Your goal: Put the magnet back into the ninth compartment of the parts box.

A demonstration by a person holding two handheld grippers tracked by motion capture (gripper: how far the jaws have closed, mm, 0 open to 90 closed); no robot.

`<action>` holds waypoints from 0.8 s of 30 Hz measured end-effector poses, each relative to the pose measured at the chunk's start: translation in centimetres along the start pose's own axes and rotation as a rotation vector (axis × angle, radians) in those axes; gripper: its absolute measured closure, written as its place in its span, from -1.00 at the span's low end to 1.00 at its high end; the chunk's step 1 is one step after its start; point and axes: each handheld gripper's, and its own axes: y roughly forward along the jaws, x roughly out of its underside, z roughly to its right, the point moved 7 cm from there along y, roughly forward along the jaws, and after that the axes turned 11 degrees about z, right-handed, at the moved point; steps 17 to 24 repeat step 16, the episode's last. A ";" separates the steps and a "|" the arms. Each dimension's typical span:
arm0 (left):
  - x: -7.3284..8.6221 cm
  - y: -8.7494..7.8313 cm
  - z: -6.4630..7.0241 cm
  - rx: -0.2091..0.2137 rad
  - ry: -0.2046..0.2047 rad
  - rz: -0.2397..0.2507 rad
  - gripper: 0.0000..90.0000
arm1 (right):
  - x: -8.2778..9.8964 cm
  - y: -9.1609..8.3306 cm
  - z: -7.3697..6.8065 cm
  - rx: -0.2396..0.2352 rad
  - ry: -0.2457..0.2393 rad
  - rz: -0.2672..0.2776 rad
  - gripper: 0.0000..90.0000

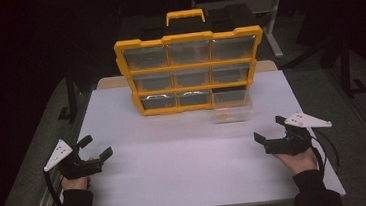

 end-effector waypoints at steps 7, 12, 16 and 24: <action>0.0 0.0 0.1 0.007 -0.001 0.000 -1.00 | 0.3 -0.4 0.0 0.003 -0.001 0.008 -1.00; -0.1 0.0 0.1 0.006 -0.008 0.006 -1.00 | 0.6 -0.9 0.4 0.011 0.012 0.025 -1.00; -0.1 0.0 0.1 0.008 -0.009 0.006 -1.00 | 0.7 -1.1 0.6 0.019 0.015 0.030 -1.00; -0.1 0.0 0.1 0.008 -0.009 0.006 -1.00 | 0.7 -1.1 0.6 0.019 0.015 0.030 -1.00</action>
